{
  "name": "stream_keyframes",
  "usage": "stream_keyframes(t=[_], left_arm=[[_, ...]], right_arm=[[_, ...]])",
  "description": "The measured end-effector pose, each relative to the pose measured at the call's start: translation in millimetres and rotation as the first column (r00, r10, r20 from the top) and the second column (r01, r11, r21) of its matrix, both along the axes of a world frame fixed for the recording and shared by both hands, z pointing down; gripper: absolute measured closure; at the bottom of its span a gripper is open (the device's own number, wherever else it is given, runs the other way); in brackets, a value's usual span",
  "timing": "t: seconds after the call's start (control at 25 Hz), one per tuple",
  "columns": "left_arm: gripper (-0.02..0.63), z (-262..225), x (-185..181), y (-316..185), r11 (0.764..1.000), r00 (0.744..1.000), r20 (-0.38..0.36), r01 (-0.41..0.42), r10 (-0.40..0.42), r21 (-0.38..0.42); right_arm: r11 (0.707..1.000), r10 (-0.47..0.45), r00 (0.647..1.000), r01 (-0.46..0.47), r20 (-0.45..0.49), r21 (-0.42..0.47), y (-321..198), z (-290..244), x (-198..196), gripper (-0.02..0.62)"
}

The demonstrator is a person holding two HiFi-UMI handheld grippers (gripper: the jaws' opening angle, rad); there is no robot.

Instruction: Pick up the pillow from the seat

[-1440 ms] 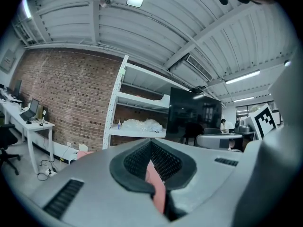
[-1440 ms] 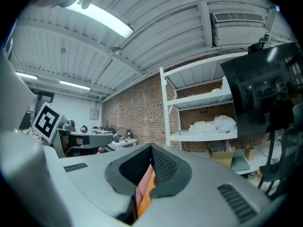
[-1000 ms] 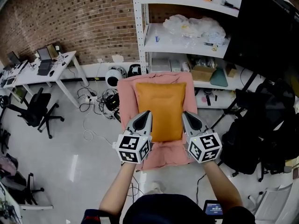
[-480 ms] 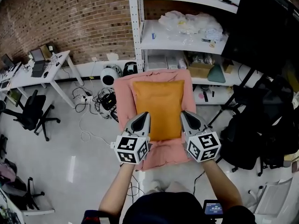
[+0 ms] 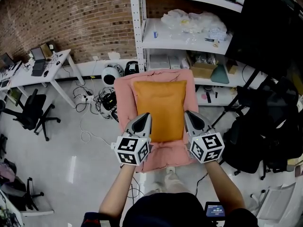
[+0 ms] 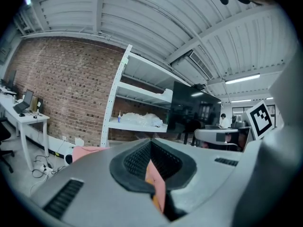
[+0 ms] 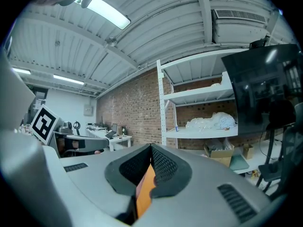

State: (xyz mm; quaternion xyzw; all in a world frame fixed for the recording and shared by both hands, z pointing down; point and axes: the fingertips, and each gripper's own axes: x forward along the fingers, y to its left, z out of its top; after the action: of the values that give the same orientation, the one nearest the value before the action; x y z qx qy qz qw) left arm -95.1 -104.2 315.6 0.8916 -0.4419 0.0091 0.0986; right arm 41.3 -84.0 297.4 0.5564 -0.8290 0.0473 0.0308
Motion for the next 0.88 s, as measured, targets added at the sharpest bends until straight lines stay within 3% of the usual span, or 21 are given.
stream_keyframes(t=[0.28, 0.88], left_arm=[[0.607, 10.8, 15.7, -24.1, 1.000, 1.000, -0.002, 0.010, -0.010, -0.023], [0.607, 60.8, 46.5, -78.2, 0.992, 1.000, -0.005, -0.002, 0.001, -0.128]], right_arm=[[1.000, -0.015, 1.000, 0.015, 0.003, -0.022, -26.1, 13.8, 19.1, 0.578], [0.986, -0.036, 0.999, 0.038, 0.015, -0.162, -88.4, 74.2, 49.3, 0.578]])
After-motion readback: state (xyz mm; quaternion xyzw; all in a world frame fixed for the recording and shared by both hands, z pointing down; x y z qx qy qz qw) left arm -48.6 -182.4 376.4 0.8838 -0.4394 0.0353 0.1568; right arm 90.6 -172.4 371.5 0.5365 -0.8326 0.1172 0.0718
